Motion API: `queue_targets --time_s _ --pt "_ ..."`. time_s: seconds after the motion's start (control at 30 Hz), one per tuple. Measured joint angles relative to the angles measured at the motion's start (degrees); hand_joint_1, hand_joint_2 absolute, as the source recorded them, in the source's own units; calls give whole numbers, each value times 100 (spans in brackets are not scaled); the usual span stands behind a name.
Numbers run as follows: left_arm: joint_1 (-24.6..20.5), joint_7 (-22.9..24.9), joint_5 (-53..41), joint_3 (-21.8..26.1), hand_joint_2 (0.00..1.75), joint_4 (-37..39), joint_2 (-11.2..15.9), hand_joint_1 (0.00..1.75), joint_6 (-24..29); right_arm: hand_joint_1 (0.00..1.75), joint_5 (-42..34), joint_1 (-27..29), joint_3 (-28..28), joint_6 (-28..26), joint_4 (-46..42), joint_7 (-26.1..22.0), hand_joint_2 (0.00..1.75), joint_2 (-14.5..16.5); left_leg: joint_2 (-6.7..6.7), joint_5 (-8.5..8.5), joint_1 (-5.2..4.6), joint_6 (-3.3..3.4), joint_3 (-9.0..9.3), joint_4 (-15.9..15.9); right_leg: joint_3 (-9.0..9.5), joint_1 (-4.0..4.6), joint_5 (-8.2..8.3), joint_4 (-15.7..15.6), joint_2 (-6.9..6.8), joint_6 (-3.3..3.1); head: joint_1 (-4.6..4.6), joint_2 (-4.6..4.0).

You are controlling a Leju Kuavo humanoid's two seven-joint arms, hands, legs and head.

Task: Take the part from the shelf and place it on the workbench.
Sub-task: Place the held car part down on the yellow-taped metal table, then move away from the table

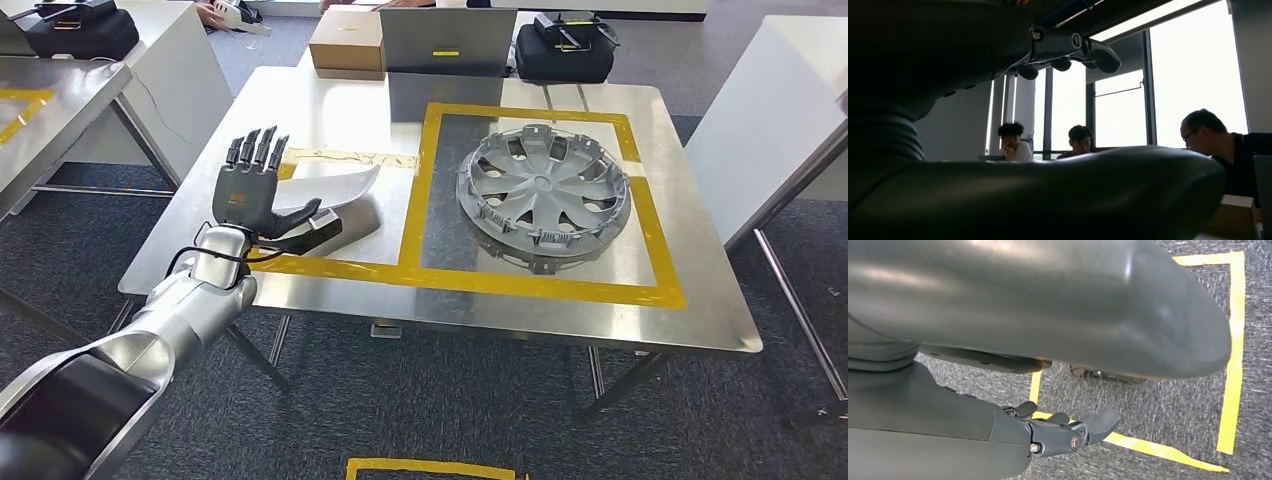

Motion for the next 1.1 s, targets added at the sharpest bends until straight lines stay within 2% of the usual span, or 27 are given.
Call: queue_targets --time_s 0.1,0.13,0.17,0.2,0.27,0.3,0.33,0.37,0.4,0.43,0.47,0.5,0.6,0.63,0.67,0.7,0.77,0.8,0.83,0.87,0.93,0.97,1.0,1.03,1.1 --pt "371 -709 453 530 0 -262 -73 0 22 0 69 -3 0 11 0 -28 0 -16 12 74 11 57 9 -40 6 -8 38 -26 4 51 -1 0" --pt "484 -895 532 684 0 -359 -107 0 28 0 85 -7 1 11 0 -31 0 -29 21 122 31 91 18 -76 -17 -1 0 13 -1 69 2 0" --pt "594 -1040 583 824 0 -452 -147 0 32 0 96 -10 1 11 0 -30 0 -43 32 162 54 121 20 -114 -87 8 -106 159 -6 84 9 0" --pt "704 -1150 616 950 0 -539 -190 0 35 0 101 -13 2 10 0 -26 0 -61 44 188 75 141 17 -131 -212 9 -270 429 -14 94 17 0" --pt "934 -1317 666 1151 0 -689 -272 0 36 0 104 -8 2 8 0 3 0 -95 55 197 77 155 -23 -108 -559 8 -600 1195 -16 114 27 0" --pt "1054 -1402 689 1234 0 -768 -323 0 31 0 103 -5 2 5 0 20 0 -116 58 194 78 153 -41 -86 -686 2 -659 1467 -17 123 28 0" --pt "1168 -1489 716 1303 0 -847 -375 0 13 0 101 -3 2 0 0 35 0 -138 60 187 82 147 -61 -57 -724 -1 -608 1544 -18 131 28 0" --pt "1268 -1567 735 1364 0 -930 -432 0 -12 0 95 -3 2 -9 0 42 0 -160 56 175 90 136 -80 -22 -653 -6 -458 1392 -20 135 29 0" --pt "1351 -1629 747 1412 0 -1011 -488 0 -38 0 89 -5 2 -19 0 42 0 -178 51 155 99 117 -97 18 -487 -11 -256 1054 -23 135 29 1" --pt "1415 -1669 737 1457 0 -1082 -539 0 -61 0 82 -8 2 -27 0 43 0 -193 48 130 105 91 -123 59 -297 -11 -137 694 -26 127 30 1" --pt "1464 -1693 707 1500 0 -1144 -585 0 -82 0 77 -10 2 -33 0 44 0 -203 43 106 104 61 -162 102 -158 0 -50 418 -25 100 33 1" --pt "1505 -1707 668 1543 0 -1197 -624 0 -107 0 75 -11 1 -38 0 48 0 -210 42 86 98 29 -195 139 -77 10 -39 245 -23 66 33 1" --pt "1601 -1728 570 1660 0 -1310 -728 0 -196 0 76 -13 0 -71 0 74 0 -225 40 72 90 -75 -255 183 -98 28 -68 173 -15 -60 30 1" --pt "1629 -1740 556 1681 0 -1337 -757 0 -210 0 76 -17 0 -85 0 90 0 -228 40 29 97 -110 -272 220 -108 23 -53 158 -16 -100 25 1" --pt "1657 -1754 550 1692 0 -1358 -779 0 -216 0 78 -21 0 -96 0 109 0 -230 39 -85 105 -141 -321 347 -120 16 -30 137 -20 -138 17 1" --pt "1688 -1768 547 1697 0 -1376 -798 0 -219 0 77 -26 0 -103 0 125 0 -231 39 -265 113 -169 -410 582 -139 10 -5 121 -25 -170 8 1" --pt "1759 -1787 547 1705 0 -1395 -828 0 -220 0 74 -33 0 -109 0 143 0 -233 39 -688 123 -210 -699 1297 -205 15 47 119 -29 -206 -7 1" --pt "1799 -1791 547 1712 0 -1399 -838 0 -220 0 72 -33 0 -109 0 144 0 -234 39 -806 126 -221 -808 1590 -243 17 77 120 -28 -210 -8 1" --pt "1832 -1792 547 1721 0 -1401 -845 0 -220 0 70 -32 0 -109 0 144 0 -236 39 -816 128 -223 -842 1719 -283 19 111 121 -27 -207 -10 1" --pt "1854 -1792 547 1730 0 -1406 -853 0 -220 0 69 -31 0 -109 0 145 0 -237 39 -707 130 -218 -769 1622 -324 19 148 123 -25 -197 -13 0" --pt "1860 -1808 554 1752 0 -1435 -873 0 -237 0 61 -34 0 -106 0 146 0 -238 39 -356 132 -190 -356 885 -399 18 233 126 -24 -158 -18 0" --pt "1860 -1825 567 1764 0 -1454 -890 0 -256 0 54 -36 0 -106 0 151 0 -238 35 -217 121 -169 -155 524 -423 20 280 121 -24 -124 -17 1" --pt "1866 -1845 591 1778 0 -1471 -909 0 -279 0 46 -37 0 -108 0 155 0 -239 27 -136 107 -141 -31 270 -433 21 329 113 -25 -86 -18 1" --pt "1879 -1860 625 1792 0 -1482 -929 0 -306 0 40 -38 0 -113 0 162 0 -239 19 -110 90 -108 1 168 -436 19 382 98 -25 -44 -19 1" --pt "1932 -1868 705 1819 0 -1493 -985 0 -350 0 43 -29 0 -119 0 189 0 -240 13 -13 67 -16 -87 162 -441 8 496 38 -24 44 -24 0"
